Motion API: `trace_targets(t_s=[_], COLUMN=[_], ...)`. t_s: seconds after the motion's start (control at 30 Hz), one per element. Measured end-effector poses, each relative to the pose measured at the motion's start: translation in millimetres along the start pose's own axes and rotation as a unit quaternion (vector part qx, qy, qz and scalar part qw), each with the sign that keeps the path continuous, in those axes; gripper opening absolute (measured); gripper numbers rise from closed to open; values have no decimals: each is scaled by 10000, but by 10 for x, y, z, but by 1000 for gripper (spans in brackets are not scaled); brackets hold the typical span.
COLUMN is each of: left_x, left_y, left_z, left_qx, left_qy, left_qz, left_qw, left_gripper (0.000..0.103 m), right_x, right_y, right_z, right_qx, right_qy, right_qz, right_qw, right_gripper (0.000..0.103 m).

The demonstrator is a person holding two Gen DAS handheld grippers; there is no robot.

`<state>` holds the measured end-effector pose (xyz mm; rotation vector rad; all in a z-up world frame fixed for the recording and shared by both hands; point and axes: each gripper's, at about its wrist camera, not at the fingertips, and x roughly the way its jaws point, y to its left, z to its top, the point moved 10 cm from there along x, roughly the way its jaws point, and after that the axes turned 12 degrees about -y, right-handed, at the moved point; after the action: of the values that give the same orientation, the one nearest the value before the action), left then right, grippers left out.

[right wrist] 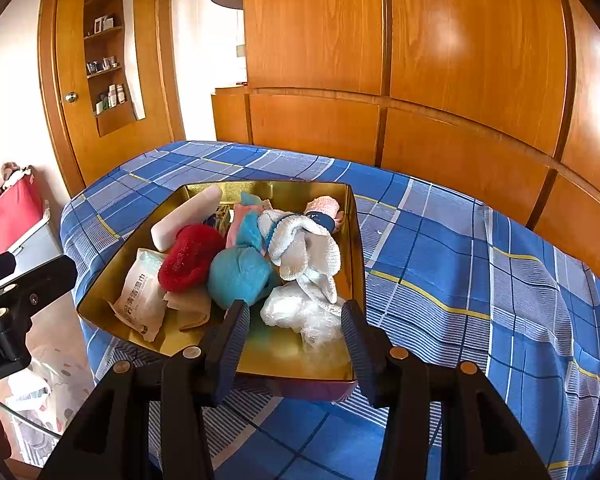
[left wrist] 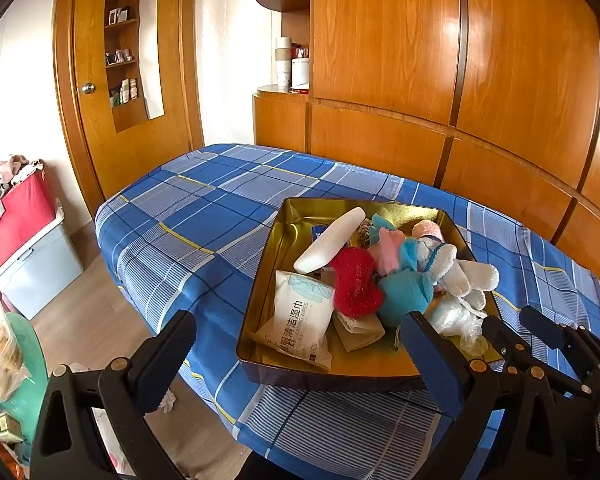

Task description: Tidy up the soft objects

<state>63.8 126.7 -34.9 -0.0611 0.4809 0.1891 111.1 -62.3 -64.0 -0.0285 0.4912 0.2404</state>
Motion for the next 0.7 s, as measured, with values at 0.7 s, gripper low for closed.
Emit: trace_targets(t_s=[0.7], left_x=[-3], left_y=[6], left_z=[-23], left_qx=[7], left_qy=[29], left_qz=[0], left_qw=[10000], left_gripper=[102], right_x=[-6], right_y=[5], right_z=[-20], right_qx=[20], right_qy=[17], right_qz=[9], right_qw=[10000], right_gripper=[48])
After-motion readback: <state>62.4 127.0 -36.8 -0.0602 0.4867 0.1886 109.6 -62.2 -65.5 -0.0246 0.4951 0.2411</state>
